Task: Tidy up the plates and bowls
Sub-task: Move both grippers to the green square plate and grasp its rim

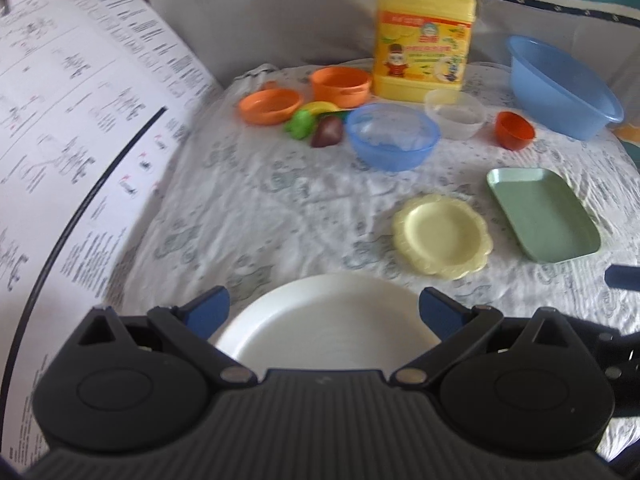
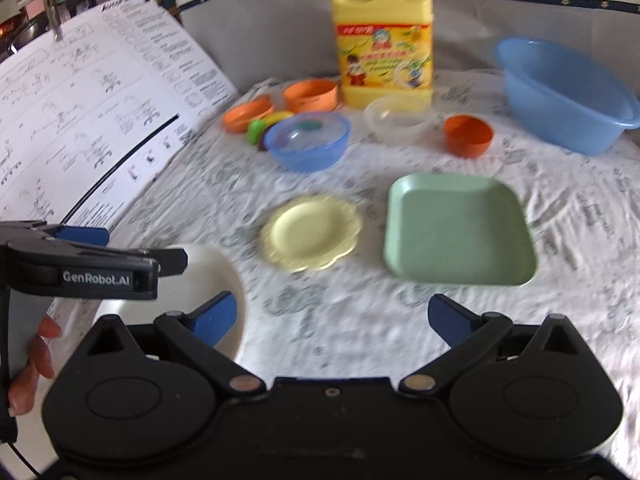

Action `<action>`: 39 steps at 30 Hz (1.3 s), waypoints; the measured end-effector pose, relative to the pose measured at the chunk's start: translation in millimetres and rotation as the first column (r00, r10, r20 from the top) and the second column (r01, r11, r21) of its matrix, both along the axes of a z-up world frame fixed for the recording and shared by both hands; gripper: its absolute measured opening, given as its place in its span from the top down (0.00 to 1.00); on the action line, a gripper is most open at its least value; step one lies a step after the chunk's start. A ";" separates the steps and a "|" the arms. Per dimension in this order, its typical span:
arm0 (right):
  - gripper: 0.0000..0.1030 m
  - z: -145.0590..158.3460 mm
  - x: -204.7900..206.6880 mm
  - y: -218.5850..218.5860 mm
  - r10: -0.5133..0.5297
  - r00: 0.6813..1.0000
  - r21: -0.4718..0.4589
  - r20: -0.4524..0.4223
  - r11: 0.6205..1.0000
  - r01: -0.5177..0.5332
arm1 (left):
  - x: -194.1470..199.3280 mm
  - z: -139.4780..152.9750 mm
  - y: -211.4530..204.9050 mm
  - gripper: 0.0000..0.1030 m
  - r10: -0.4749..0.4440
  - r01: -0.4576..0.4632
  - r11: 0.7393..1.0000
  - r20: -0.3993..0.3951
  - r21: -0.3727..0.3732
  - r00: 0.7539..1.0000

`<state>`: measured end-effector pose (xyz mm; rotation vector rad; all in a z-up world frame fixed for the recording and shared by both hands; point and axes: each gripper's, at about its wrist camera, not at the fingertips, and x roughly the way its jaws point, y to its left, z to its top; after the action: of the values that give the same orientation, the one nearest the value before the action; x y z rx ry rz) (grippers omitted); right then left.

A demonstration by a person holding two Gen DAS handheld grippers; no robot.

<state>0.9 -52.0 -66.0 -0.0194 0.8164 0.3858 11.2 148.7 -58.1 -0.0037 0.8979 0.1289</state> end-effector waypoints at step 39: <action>0.90 -61.0 121.0 -143.6 -0.307 0.944 0.089 -0.119 0.944 0.318 | 145.0 -50.6 -159.5 0.32 -0.341 0.334 0.939 -0.085 -0.086 0.936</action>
<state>121.9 -195.6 -127.0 0.2308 0.8835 0.1292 156.2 -10.8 -108.8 0.0920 0.9887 -0.2260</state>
